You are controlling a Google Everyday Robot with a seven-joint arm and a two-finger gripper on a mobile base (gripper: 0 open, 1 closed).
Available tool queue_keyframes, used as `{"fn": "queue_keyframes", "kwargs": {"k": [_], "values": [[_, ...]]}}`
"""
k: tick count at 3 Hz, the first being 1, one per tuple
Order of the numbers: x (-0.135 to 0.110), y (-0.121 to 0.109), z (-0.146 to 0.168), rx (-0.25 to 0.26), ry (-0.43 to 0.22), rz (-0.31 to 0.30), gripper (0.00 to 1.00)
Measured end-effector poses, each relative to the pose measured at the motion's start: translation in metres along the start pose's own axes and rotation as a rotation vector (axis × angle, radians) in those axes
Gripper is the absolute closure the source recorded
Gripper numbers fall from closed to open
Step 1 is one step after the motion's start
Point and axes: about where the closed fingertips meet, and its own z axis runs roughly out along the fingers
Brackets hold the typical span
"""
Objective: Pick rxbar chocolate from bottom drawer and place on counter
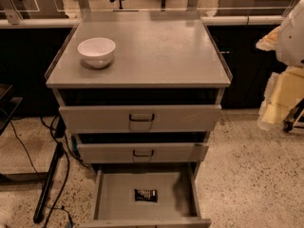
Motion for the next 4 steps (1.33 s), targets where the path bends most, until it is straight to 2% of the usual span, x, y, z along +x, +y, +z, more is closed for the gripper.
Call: {"fn": "queue_keyframes", "kwargs": {"k": [1,2,3,4], "values": [[0.001,0.002,0.017,-0.004,0.01,0.01,0.0],[0.001,0.002,0.017,-0.004,0.01,0.01,0.0],[0.001,0.021,0.046,-0.055,-0.028,0.029,0.0],[-0.002,0.049,0.102,-0.138,-0.087,0.047,0.0]]}}
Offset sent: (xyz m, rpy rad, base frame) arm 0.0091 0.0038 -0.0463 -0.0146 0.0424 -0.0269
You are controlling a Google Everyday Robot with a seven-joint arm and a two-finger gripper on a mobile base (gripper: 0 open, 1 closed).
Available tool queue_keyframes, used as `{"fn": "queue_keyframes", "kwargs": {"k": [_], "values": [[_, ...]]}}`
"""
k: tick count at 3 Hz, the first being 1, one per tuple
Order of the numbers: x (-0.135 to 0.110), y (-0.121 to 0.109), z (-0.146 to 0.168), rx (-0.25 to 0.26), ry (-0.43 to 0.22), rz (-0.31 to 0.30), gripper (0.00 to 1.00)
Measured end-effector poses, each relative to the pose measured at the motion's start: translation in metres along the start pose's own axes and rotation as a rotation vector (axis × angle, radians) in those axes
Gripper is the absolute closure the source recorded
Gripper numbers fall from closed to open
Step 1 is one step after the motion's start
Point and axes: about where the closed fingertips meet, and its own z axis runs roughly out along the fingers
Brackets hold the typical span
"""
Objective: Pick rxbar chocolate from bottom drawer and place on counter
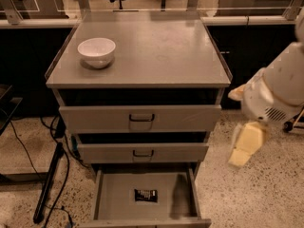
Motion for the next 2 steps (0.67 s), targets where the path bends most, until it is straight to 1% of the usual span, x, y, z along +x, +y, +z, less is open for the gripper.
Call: {"fn": "queue_keyframes", "kwargs": {"k": [1,2], "values": [[-0.003,0.0115,0.0467,-0.063,-0.03,0.017,0.0],[-0.0023,0.0123,0.0498,-0.066,-0.029,0.018,0.0]]}}
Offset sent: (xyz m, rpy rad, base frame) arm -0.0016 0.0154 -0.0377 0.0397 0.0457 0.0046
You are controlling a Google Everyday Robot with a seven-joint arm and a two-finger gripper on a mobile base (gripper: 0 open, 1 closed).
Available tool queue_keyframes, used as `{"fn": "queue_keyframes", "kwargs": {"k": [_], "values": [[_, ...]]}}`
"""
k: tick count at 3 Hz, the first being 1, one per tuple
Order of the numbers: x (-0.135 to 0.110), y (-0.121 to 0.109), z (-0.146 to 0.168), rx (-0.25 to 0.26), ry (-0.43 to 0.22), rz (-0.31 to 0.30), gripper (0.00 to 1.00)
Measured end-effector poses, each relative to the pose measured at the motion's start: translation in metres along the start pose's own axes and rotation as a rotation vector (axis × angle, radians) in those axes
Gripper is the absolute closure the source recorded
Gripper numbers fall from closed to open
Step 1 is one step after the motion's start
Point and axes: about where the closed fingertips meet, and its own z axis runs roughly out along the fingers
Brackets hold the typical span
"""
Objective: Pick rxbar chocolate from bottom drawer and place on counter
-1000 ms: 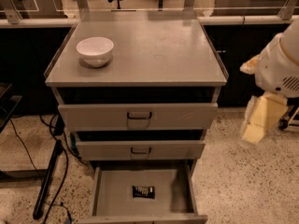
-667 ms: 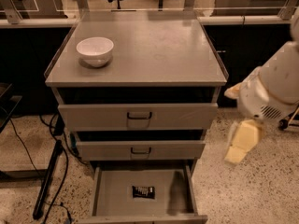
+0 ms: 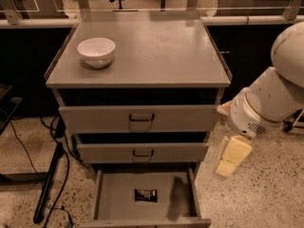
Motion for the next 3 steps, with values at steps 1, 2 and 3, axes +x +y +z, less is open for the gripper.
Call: {"fn": "queue_keyframes", "kwargs": {"k": [1,2,3], "values": [[0.004,0.006,0.022,-0.015,0.003,0.033,0.0],[0.022,-0.013,0.093,-0.012,-0.029,0.081,0.0],[0.022,-0.015,0.094,-0.009,-0.033,0.082,0.0]]}}
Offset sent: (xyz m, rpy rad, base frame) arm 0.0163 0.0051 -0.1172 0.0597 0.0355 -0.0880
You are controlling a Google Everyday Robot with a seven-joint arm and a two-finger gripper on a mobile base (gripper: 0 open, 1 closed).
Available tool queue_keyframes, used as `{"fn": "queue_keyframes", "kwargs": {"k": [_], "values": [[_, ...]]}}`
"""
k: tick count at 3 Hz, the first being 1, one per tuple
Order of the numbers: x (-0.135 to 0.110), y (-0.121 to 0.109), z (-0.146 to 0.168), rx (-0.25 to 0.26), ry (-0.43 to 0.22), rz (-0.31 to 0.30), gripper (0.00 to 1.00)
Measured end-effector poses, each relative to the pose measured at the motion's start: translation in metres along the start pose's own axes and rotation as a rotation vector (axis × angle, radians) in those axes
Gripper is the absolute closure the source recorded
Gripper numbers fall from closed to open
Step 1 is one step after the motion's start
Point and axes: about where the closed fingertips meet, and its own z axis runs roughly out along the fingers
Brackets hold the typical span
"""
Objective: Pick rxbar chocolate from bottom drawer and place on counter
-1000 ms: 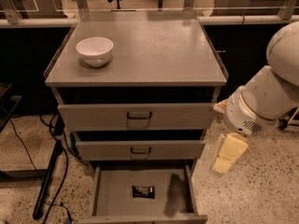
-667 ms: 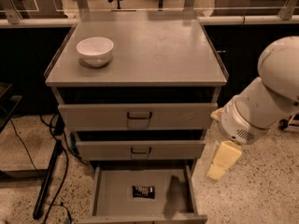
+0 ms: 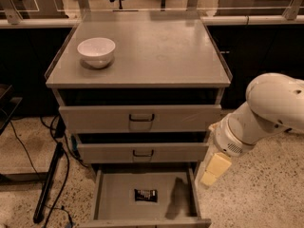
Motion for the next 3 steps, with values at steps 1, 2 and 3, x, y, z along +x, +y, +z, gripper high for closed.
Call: {"fn": "queue_keyframes", "kwargs": {"k": [1,2,3], "values": [[0.002,0.003,0.011,-0.026,-0.025,0.019,0.0],[0.009,0.006,0.056,-0.053,-0.057,0.039,0.0],[0.01,-0.01,0.089,-0.011,-0.092,0.048,0.0]]}}
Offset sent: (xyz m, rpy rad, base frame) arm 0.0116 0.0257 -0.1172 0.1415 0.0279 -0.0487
